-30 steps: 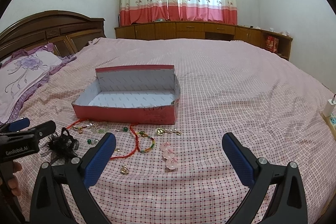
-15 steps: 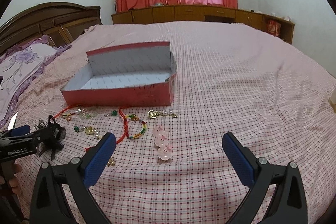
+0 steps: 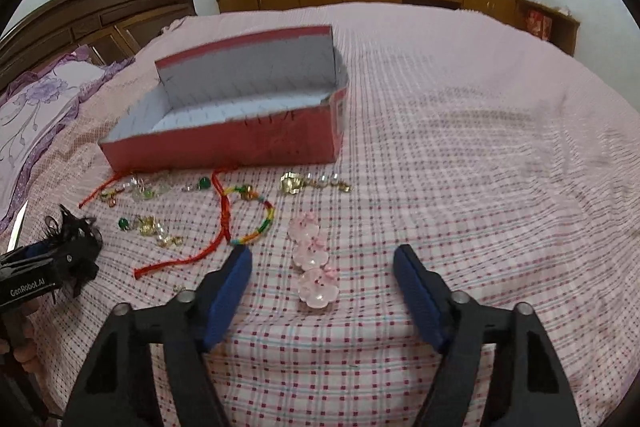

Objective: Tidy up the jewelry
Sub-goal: 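Grasp the black feathered hair clip with the left tool while the right tool grasps the pink bead strand, then carry the hair clip and pink strand into the box and open both tools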

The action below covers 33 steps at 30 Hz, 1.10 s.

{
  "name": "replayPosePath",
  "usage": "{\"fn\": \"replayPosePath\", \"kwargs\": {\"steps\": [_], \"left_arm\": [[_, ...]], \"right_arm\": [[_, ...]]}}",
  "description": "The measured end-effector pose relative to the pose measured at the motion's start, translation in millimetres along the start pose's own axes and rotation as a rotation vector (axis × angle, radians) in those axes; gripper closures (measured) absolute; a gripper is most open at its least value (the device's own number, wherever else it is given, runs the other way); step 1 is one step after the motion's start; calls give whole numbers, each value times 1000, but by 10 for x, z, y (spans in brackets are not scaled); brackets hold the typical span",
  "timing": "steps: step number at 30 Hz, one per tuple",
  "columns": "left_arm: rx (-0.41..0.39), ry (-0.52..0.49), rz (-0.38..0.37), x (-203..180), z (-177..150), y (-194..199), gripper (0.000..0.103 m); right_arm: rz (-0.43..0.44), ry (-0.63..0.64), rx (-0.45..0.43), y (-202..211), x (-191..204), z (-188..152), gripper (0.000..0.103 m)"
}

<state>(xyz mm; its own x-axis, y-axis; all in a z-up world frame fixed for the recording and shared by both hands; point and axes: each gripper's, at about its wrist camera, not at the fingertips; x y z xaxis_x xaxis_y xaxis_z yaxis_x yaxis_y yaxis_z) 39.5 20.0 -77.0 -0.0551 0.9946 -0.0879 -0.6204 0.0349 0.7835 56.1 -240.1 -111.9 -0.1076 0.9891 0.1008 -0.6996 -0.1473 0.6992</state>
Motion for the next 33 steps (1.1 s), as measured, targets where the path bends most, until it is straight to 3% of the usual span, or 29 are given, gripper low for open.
{"fn": "replayPosePath", "kwargs": {"steps": [4,7,9,11,33], "left_arm": [[-2,-15,-10,-9,-5,-9,36],[-5,-27,-28,-42,-3,10,48],[-2,-38,-16,-64,-9,29,49],[-6,-40,-19,-66,-9,45,50],[-100,-52,-66,-182,57,582,50]], "right_arm": [[19,4,16,-53,6,-29,44],[38,11,19,-64,15,-30,60],[38,12,20,-66,19,-33,75],[40,7,17,-53,9,-36,82],[79,-40,-104,544,-45,-9,82]]}}
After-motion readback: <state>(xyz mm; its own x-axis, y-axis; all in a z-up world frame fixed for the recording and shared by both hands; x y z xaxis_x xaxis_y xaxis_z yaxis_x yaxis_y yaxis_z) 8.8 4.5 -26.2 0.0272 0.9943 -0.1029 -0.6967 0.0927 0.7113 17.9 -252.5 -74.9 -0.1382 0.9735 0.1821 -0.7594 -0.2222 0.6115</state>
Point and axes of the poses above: each gripper's, at about its wrist camera, not at the fingertips, and y roughly against the way its jaws point, x to its left, z to its top, and after that the axes turned 2 degrees about y, right-handed
